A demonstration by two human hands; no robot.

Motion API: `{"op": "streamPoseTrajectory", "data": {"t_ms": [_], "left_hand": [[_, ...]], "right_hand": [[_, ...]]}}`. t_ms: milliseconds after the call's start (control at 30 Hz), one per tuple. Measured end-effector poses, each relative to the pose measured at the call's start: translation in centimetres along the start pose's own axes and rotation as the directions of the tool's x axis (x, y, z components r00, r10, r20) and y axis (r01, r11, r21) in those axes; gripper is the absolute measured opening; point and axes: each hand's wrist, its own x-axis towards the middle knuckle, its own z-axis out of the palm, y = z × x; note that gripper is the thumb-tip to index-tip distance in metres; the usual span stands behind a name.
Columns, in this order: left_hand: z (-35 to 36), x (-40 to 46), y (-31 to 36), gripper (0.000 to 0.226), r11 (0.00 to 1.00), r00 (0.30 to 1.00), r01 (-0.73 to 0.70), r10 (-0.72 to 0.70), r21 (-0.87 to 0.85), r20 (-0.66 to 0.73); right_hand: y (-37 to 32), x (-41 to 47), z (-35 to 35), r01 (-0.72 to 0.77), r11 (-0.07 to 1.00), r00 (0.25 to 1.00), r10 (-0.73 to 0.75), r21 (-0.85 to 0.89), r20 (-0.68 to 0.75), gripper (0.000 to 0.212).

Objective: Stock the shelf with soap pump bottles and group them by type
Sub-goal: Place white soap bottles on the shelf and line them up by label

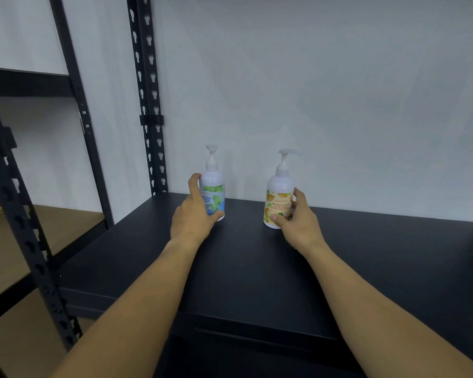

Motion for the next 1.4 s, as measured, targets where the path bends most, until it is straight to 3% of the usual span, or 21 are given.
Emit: {"op": "streamPoseTrajectory", "data": {"t_ms": [300,400,467,533,700,833,1033,1233,1333,1400], "left_hand": [[-0.4,-1.4,0.0,0.1,0.982,0.995,0.054,-0.037,-0.181,0.093],[-1.3,-2.8,0.6,0.092,0.995,0.991,0.088,-0.082,-0.053,0.101],[-2.2,-4.0,0.8,0.086,0.994,0.984,0.1,-0.106,0.044,0.143],[-3.0,-5.0,0.7,0.078,0.985,0.974,0.076,-0.106,0.152,0.202],[-5.4,-8.2,0.0,0.064,0.949,0.944,-0.033,-0.073,0.314,0.32],[-8.3,-11.6,-0.5,0.057,0.954,0.932,-0.113,0.006,0.276,0.362],[-13.0,-18.1,-2.4,0.05,0.964,0.963,-0.142,0.083,0.223,0.257],[-16.6,-25.9,-5.8,0.047,0.988,0.992,-0.006,-0.014,0.153,0.129],[-17.8,-29.7,-8.1,0.055,0.98,0.982,0.123,-0.143,0.158,0.122],[-18.6,-32.9,-10.7,0.061,0.962,0.966,0.216,-0.236,0.17,0.107]], "right_hand": [[-0.4,-0.8,-0.4,-0.071,0.997,0.997,0.071,-0.013,0.003,0.09],[-1.1,-1.7,-0.6,-0.11,0.988,0.994,0.111,-0.11,0.002,0.091],[-1.4,-2.7,-0.7,-0.125,0.959,0.991,0.135,-0.255,0.02,0.079],[-1.5,-3.8,-0.7,-0.103,0.901,0.989,0.138,-0.422,0.055,0.066],[-2.2,-7.1,-0.7,0.018,0.772,0.976,0.124,-0.636,0.177,0.067],[-4.0,-10.6,-0.5,0.127,0.788,0.955,0.068,-0.603,0.289,0.062],[-8.5,-17.1,1.9,0.322,0.834,0.885,-0.097,-0.448,0.456,0.06],[-11.4,-23.6,6.8,0.52,0.792,0.795,-0.311,-0.321,0.52,0.055],[-12.2,-26.7,9.1,0.547,0.796,0.771,-0.359,-0.259,0.525,0.053],[-12.3,-29.6,11.5,0.57,0.796,0.715,-0.356,-0.206,0.601,0.052]]}}
